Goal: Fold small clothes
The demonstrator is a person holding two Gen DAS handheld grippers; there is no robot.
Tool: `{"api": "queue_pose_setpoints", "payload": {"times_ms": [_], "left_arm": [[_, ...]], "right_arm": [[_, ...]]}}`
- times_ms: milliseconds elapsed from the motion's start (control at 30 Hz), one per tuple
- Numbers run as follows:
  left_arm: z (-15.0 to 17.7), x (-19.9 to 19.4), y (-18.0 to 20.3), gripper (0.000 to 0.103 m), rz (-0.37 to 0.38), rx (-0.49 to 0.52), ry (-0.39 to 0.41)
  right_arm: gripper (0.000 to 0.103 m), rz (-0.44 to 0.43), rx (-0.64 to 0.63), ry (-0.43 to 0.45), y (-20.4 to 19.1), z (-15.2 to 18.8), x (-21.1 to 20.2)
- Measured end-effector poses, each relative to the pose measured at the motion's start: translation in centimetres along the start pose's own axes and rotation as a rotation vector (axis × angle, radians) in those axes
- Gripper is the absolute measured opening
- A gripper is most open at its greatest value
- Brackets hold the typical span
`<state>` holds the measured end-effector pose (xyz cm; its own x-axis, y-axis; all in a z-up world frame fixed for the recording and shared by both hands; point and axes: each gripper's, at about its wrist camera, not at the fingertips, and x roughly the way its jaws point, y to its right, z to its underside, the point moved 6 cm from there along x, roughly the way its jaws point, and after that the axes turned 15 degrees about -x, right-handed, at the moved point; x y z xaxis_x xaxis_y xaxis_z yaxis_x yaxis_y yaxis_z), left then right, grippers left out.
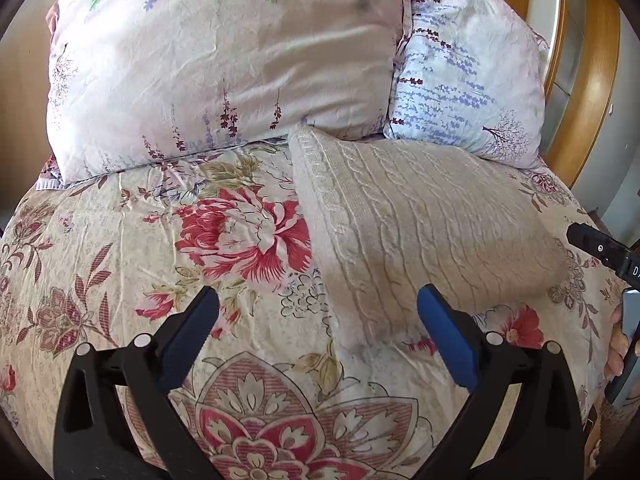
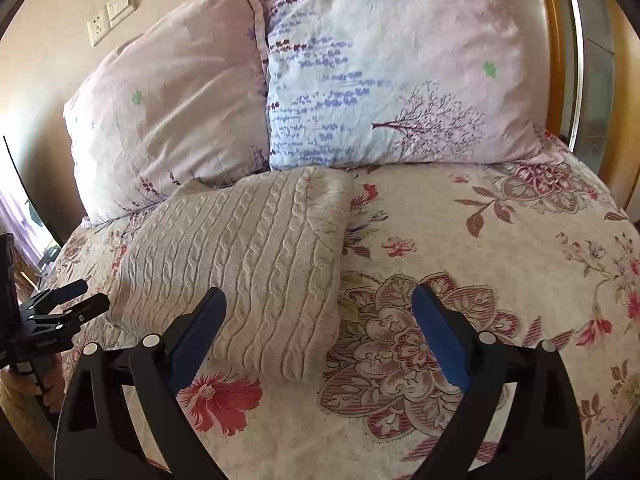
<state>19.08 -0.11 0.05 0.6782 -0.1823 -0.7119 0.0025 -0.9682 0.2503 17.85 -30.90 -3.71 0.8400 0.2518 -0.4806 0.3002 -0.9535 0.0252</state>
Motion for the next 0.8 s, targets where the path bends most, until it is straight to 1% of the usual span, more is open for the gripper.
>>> {"api": "queue_pose_setpoints", "payload": {"times_ms": [67,100,267,367,467,533,700,800], "left_arm": [[0.5,-0.3,0.2,0.101,-0.01,-0.006,-0.003],[0.9,-0.3,0.3,0.101,-0.024,-0.011,-0.003],[2.6,0.5,0.8,0.101,-0.064,-0.025,-0.044],[3.6,1.1,0.9,0.101,-0.106,-0.016,-0.063],[4.3,1.4,1.2,0.101,-0.126,0.002,-0.069],[4.6,1.6,1.3,0.101,-0.139,0.007,-0.074],[5.2,2.2,1.6,0.101,-0.149,0.013,-0.105],[5.5,2.6,1.8,0.101,-0.171,0.024,-0.113]], "right_arm": [[0.102,0.067,-0.013,-0.009,-0.1,-0.1,-0.2],[0.102,0.083,-0.019,-0.017,-0.3,0.0,-0.3],[0.102,0.007,-0.005,-0.018,-1.8,1.3,-0.6],[0.102,0.0,0.024,-0.039,-2.6,2.2,-0.4],[0.102,-0.028,0.001,-0.082,-3.8,2.9,0.1],[0.102,-0.03,-0.028,-0.108,-4.6,3.3,0.5],[0.102,0.005,-0.084,-0.149,-6.1,4.2,1.4],[0.102,0.027,-0.099,-0.176,-6.5,4.7,2.0]]}}
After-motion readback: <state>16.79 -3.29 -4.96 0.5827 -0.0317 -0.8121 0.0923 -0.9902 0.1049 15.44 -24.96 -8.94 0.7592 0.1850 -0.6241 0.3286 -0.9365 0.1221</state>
